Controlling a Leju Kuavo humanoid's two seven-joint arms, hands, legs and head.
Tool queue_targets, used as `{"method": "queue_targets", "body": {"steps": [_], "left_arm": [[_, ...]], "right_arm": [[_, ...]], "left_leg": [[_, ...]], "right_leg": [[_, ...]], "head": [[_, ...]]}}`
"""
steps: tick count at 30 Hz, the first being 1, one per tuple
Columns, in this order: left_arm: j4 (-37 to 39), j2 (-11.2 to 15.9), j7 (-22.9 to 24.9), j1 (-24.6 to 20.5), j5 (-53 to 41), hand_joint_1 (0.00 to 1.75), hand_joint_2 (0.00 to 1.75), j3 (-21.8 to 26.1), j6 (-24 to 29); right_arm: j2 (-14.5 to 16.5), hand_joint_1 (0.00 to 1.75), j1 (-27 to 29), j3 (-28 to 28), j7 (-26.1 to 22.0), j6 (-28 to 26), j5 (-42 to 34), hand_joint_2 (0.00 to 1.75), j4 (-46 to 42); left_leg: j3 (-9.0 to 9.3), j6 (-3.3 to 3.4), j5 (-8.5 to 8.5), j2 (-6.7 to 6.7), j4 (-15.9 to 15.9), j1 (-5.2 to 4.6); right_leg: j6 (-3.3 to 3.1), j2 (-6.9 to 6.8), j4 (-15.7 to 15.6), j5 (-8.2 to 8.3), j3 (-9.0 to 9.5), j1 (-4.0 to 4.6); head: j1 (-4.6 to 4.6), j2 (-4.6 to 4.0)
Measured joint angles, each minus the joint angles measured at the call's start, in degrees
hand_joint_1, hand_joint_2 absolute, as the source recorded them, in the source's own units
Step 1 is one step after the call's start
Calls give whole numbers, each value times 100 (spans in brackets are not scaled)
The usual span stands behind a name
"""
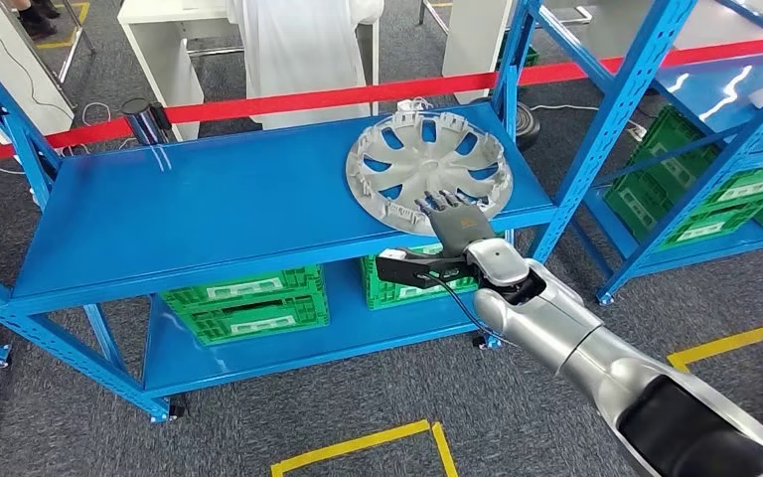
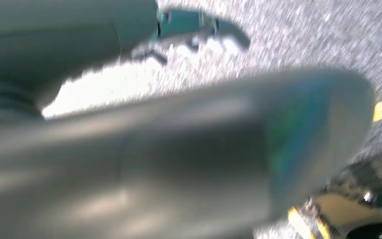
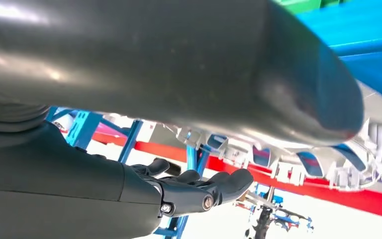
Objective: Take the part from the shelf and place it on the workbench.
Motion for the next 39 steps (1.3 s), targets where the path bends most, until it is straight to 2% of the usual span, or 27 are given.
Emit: {"method": "queue_targets", "body": {"steps": [2, 3, 4, 6, 7, 8, 9, 12, 14, 16, 18, 19, 23, 25, 27, 28, 29, 31, 32, 33, 34, 36, 37, 38, 39], "left_arm": [[1, -4, 4, 11, 1, 0, 0, 8, 6], [2, -4, 3, 21, 2, 0, 0, 14, 9], [2, -4, -3, 29, 2, 0, 0, 22, 13], [2, -4, -22, 34, 2, 0, 0, 42, 25], [1, -4, -31, 29, 2, 0, 0, 49, 33], [0, -4, -37, 25, 2, 0, 0, 54, 40], [0, -3, -40, 25, 2, 0, 0, 58, 44], [-2, 1, -48, 36, 2, 0, 0, 78, 48], [-4, 3, -52, 33, 2, 0, 0, 100, 51], [-4, 0, -54, 37, 2, 0, 0, 115, 52], [-3, -3, -54, 49, 2, 0, 0, 122, 52], [-2, -5, -54, 53, 2, 0, 0, 123, 52], [-2, -5, -54, 55, 2, 0, 0, 124, 52], [-1, -6, -53, 65, 2, 0, 0, 133, 54], [1, -6, -44, 69, -4, 0, 0, 144, 58], [1, -5, -40, 67, -11, 0, 0, 147, 60], [1, -5, -37, 62, -19, 0, 0, 149, 61], [0, -11, -37, 58, -30, 0, 0, 151, 61], [1, -14, -38, 61, -32, 0, 0, 151, 61], [1, -17, -37, 69, -32, 0, 0, 152, 61], [2, -19, -38, 75, -26, 0, 0, 154, 61], [1, -23, -38, 75, -3, 0, 0, 176, 54], [1, -25, -38, 70, 14, 0, 0, 194, 50], [-1, -26, -37, 62, 26, 0, 0, 215, 46], [-3, -27, -34, 60, 35, 0, 0, 231, 45]], "right_arm": [[-21, 0, 59, 1, 15, 5, -8, 0, -25], [-30, 0, 86, 2, 18, 7, -9, 0, -33], [-37, 0, 101, 2, 21, 8, -11, 0, -42], [-68, 0, 104, 2, 31, 9, -18, 0, -76], [-87, 0, 98, 2, 41, 7, -23, 0, -98], [-110, 0, 97, 2, 50, 3, -30, 0, -130], [-137, 0, 103, -1, 58, -3, -36, 0, -173], [-231, 0, 114, -31, 106, -17, -56, 0, -363], [-281, 0, 100, -69, 155, -4, -57, 0, -480], [-322, 0, 106, -105, 176, 12, -50, 0, -560], [-341, 0, 128, -122, 175, 18, -42, 0, -598], [-344, 0, 135, -126, 175, 18, -39, 0, -606], [-346, 0, 137, -127, 176, 18, -39, 0, -609], [-376, 0, 161, -154, 180, 17, -39, 0, -650], [-432, 0, 201, -225, 222, 22, -21, 0, -752], [-467, 0, 246, -267, 245, 30, -4, 0, -814], [-502, 0, 293, -309, 268, 39, 14, 0, -875], [-550, 0, 393, -350, 273, 58, 31, 0, -939], [-555, 0, 423, -351, 274, 67, 31, 0, -941], [-557, 0, 456, -351, 275, 80, 31, 0, -941], [-559, 0, 482, -352, 275, 93, 31, 0, -941], [-559, 0, 512, -364, 276, 119, 26, 0, -940], [-557, 0, 528, -373, 278, 128, 21, 0, -932], [-551, 0, 553, -382, 279, 134, 14, 0, -913], [-540, 0, 598, -392, 281, 129, 6, 0, -884]], "left_leg": [[73, 3, -82, -5, 5, -1], [124, -3, -130, -6, 10, -1], [182, -11, -181, -8, 17, 0], [300, -42, -292, -8, 34, 1], [344, -67, -337, -12, 43, -3], [367, -100, -375, -15, 46, -8], [384, -137, -401, -17, 64, -15], [403, -238, -484, -12, 180, -22], [218, -300, -660, 6, 556, -5], [-205, -340, -925, 19, 1267, 12], [-519, -352, -1073, 22, 1739, 20], [-575, -353, -1086, 22, 1813, 21], [-587, -353, -1082, 22, 1822, 21], [-538, -339, -792, 22, 1524, 21], [-264, -266, -323, 25, 670, 3], [-92, -190, -224, 23, 354, 3], [65, -113, -160, 20, 81, 2], [196, -11, -205, 12, 41, 16], [212, -7, -229, 12, 43, 16], [235, -10, -253, 12, 46, 16], [265, -19, -280, 11, 50, 17], [347, -53, -347, 11, 57, 18], [383, -76, -379, 9, 61, 15], [401, -107, -408, 6, 62, 11], [417, -140, -427, 4, 66, 6]], "right_leg": [[38, -4, 583, -230, -451, -12], [44, -6, 625, -207, -568, -18], [42, -10, 438, -38, -567, -24], [21, -25, -314, 527, -353, -29], [-1, -35, -639, 688, -259, -19], [-30, -41, -837, 781, -191, -5], [-68, -42, -911, 792, -167, 1], [-177, -31, -928, 782, -70, -21], [-234, -30, -931, 739, 15, -31], [-266, -30, -931, 678, 78, -28], [-272, -29, -930, 635, 118, -25], [-272, -28, -930, 625, 127, -25], [-272, -28, -930, 622, 131, -25], [-261, -25, -929, 568, 206, -26], [-199, -24, -937, 452, 338, -20], [-131, -27, -809, 368, 329, -19], [-58, -30, -582, 244, 253, -20], [47, -33, 171, -55, -154, -30], [62, -33, 479, -152, -382, -34], [71, -33, 638, -151, -547, -39], [74, -34, 592, -27, -614, -45], [65, -38, -117, 511, -426, -57], [48, -44, -490, 673, -300, -49], [18, -49, -754, 744, -201, -34], [-20, -52, -873, 754, -151, -20]], "head": [[3, -1], [4, -1], [3, 0], [3, 0], [3, 0], [5, 0], [6, 0], [7, -1], [0, -1], [-4, 0], [-4, 1], [-5, 1], [-4, 2], [-3, 1], [-6, 0], [-3, -1], [-1, 0], [8, 0], [8, 0], [8, -1], [8, -1], [9, -1], [7, -1], [7, -1], [7, -1]]}}
